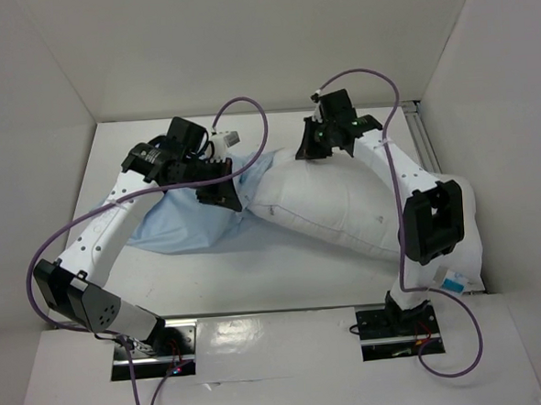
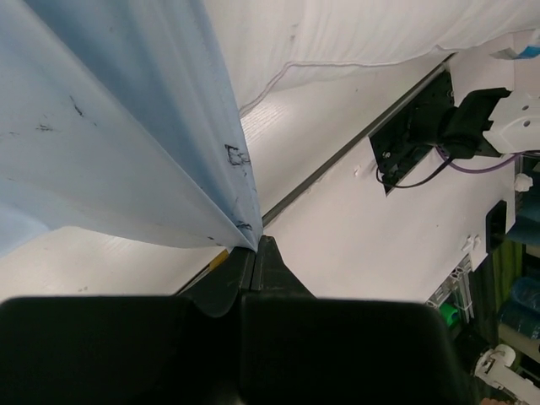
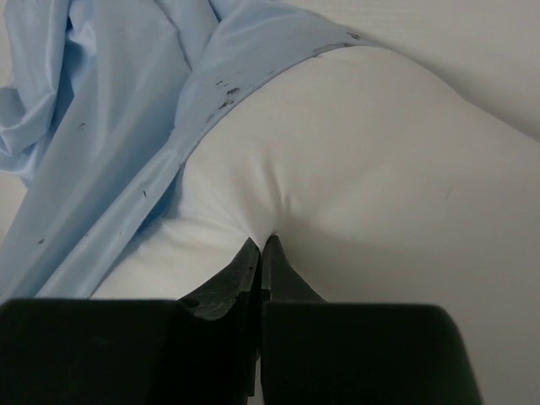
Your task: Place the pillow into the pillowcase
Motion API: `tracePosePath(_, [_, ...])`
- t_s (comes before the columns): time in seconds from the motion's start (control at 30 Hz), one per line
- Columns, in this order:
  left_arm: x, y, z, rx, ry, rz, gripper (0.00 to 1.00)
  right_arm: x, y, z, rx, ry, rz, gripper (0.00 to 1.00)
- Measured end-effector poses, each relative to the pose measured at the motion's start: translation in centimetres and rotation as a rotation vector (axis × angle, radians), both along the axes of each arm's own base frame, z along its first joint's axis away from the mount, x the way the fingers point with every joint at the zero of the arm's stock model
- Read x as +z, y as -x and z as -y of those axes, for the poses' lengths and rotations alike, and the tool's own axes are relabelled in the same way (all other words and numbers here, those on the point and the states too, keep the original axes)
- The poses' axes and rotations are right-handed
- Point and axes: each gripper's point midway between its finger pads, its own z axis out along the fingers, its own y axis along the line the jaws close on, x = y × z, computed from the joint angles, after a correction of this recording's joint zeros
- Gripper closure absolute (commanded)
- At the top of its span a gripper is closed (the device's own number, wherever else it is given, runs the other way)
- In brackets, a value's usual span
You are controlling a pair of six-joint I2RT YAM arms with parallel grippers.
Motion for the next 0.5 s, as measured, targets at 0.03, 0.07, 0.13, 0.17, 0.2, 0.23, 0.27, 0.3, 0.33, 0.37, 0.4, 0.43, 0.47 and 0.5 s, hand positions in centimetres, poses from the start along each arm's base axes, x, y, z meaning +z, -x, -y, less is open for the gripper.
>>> tracePosePath(0.03, [0.1, 0.0, 0.1, -0.002, 0.004, -0.001, 1.00, -0.2, 0.1, -0.6, 0.002, 0.015, 0.007, 1.00])
tracePosePath(0.07, [0.2, 0.1, 0.1, -0.004, 0.010, -0.003, 1.00, -0.4, 0.2, -1.4, 0.005, 0.033, 0.022, 1.00])
tracePosePath(0.13, [0.5, 0.1, 0.3, -0.009, 0.021, -0.004, 1.00, -0.6, 1.0, -2.9, 0.021, 0.054, 0.051, 1.00])
tracePosePath(0.17, [0.6, 0.0, 0.4, -0.011, 0.026, -0.002, 1.00, -0.8, 1.7, -3.7, 0.029, 0.066, 0.066, 1.00])
tracePosePath(0.2, [0.7, 0.0, 0.5, -0.012, 0.030, -0.004, 1.00, -1.1, 2.6, -4.4, 0.038, 0.075, 0.077, 1.00])
tracePosePath(0.23, [0.7, -0.1, 0.7, -0.015, 0.034, -0.008, 1.00, -1.2, 3.5, -4.8, 0.042, 0.081, 0.086, 1.00])
tracePosePath(0.27, [0.7, -0.1, 0.8, -0.020, 0.039, -0.014, 0.84, -1.2, 4.4, -5.0, 0.044, 0.086, 0.096, 1.00])
tracePosePath(0.3, [0.5, -0.1, 0.9, -0.025, 0.039, -0.024, 0.70, -1.2, 5.3, -5.1, 0.046, 0.085, 0.103, 1.00])
tracePosePath(0.33, [0.3, 0.0, 1.0, -0.032, 0.039, -0.036, 0.56, -1.1, 6.3, -5.1, 0.047, 0.082, 0.111, 1.00])
tracePosePath(0.37, [0.1, 0.0, 1.1, -0.038, 0.041, -0.047, 0.46, -1.0, 7.1, -4.9, 0.046, 0.076, 0.113, 1.00])
tracePosePath(0.4, [0.0, -0.1, 1.3, -0.041, 0.043, -0.055, 0.33, -1.0, 7.7, -4.6, 0.044, 0.072, 0.112, 1.00])
tracePosePath(0.43, [-0.2, -0.3, 1.4, -0.041, 0.041, -0.059, 0.27, -1.0, 8.1, -4.4, 0.039, 0.069, 0.111, 1.00])
tracePosePath(0.47, [-0.3, -0.5, 1.4, -0.041, 0.038, -0.060, 0.23, -1.1, 8.4, -4.2, 0.036, 0.069, 0.109, 1.00])
tracePosePath(0.5, [-0.3, -0.7, 1.4, -0.035, 0.031, -0.059, 0.19, -1.3, 8.4, -4.0, 0.030, 0.072, 0.107, 1.00])
